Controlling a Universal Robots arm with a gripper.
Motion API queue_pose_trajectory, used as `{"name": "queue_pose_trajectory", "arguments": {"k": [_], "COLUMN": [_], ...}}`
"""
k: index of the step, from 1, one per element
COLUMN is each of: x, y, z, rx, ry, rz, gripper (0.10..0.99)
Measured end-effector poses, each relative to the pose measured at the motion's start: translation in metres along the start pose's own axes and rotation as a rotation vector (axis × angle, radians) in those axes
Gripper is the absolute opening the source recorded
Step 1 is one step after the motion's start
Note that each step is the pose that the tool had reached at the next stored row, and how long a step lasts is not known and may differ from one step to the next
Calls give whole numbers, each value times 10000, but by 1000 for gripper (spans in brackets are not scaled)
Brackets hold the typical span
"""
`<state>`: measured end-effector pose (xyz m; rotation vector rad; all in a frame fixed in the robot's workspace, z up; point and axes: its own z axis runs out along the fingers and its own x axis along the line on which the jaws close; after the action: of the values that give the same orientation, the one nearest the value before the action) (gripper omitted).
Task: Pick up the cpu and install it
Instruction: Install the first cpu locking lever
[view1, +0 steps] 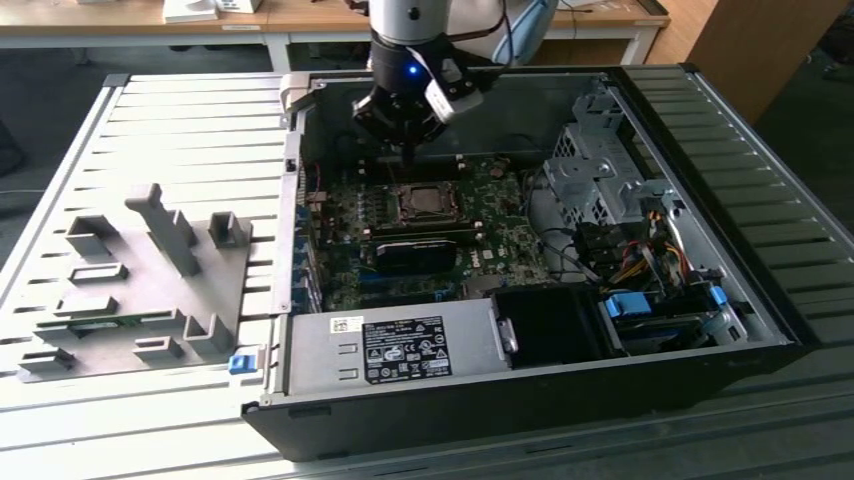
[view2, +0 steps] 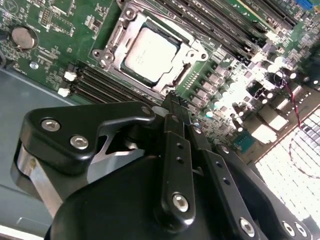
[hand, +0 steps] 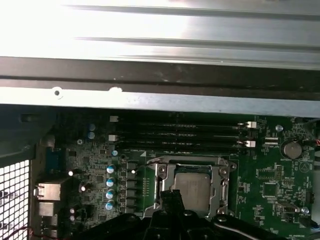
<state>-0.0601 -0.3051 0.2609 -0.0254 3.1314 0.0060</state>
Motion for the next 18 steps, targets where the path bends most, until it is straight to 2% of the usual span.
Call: {"name": "queue_pose_trajectory", "arguments": {"k": [3, 14, 18], "x": [50, 333, 381], "y": [1, 6, 34], "z": [2, 18, 24], "rx": [1, 0, 1], "ry": [0, -1, 1], "rz": [1, 0, 1], "gripper": [106, 106, 106]}}
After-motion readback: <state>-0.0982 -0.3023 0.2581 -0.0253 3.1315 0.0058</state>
